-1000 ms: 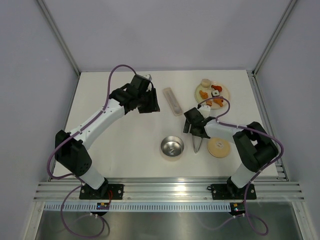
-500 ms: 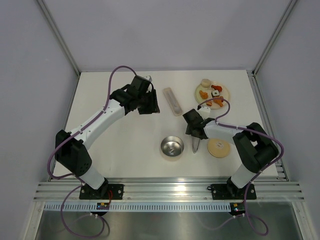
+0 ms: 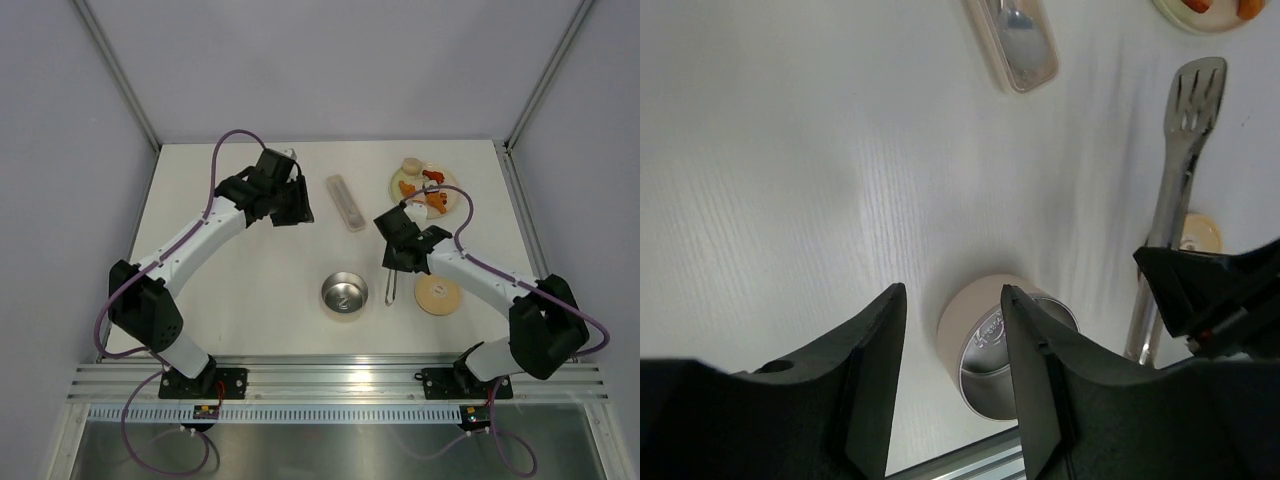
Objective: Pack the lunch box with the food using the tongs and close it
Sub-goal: Pick up the clamp at the center of the board.
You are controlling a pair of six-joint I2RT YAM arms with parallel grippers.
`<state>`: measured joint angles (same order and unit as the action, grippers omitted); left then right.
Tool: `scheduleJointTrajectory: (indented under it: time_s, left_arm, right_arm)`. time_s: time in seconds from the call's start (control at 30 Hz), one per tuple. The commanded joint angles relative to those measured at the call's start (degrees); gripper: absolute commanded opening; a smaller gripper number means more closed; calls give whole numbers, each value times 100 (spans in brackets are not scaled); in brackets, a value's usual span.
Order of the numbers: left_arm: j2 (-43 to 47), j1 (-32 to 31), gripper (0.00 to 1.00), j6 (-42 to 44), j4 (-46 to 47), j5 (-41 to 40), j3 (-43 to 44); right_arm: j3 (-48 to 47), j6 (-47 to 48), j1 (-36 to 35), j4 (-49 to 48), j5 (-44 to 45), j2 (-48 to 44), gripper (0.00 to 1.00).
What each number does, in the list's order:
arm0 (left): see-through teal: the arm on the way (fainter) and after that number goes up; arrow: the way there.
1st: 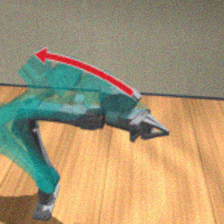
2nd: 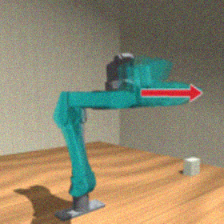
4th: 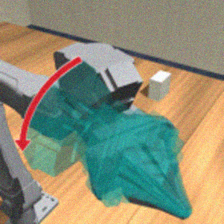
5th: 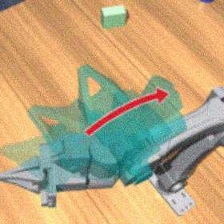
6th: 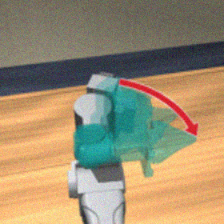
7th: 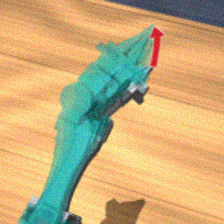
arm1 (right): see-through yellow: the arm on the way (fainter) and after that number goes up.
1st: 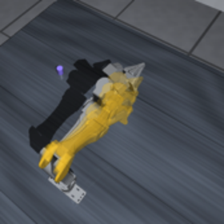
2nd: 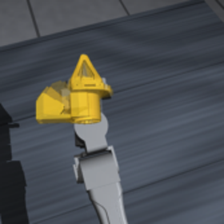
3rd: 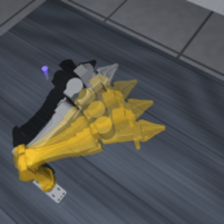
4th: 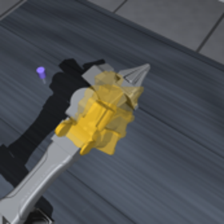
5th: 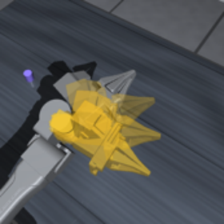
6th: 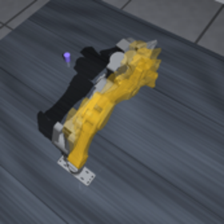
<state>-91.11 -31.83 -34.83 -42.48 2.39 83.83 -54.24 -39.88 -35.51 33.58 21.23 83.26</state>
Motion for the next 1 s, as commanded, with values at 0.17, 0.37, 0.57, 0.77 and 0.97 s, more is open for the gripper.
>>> scheduleJointTrajectory:
  time_s: [0.17, 0.37, 0.57, 0.77, 0.97]
  left_arm:
    - [322, 37, 47, 152, -41, -380, -42]
    - [278, -200, 47, 292, -417, -994, 10]
    - [480, -657, 48, 460, -437, -873, -638]
    - [673, -1053, 49, 222, -332, -662, -1167]
    - [849, -1202, 50, 196, 11, -187, -1580]
  right_arm:
    - [-1587, 1069, 8, 1580, -558, -223, 33]
    - [-2371, 1526, 508, 2293, -1384, 23, 38]
    - [-2855, 1913, 1045, 2627, -2097, 111, 39]
    - [-2987, 2019, 1336, 2733, -2097, 164, 41]
    - [-3084, 2037, 1353, 2759, -1895, 112, 40]
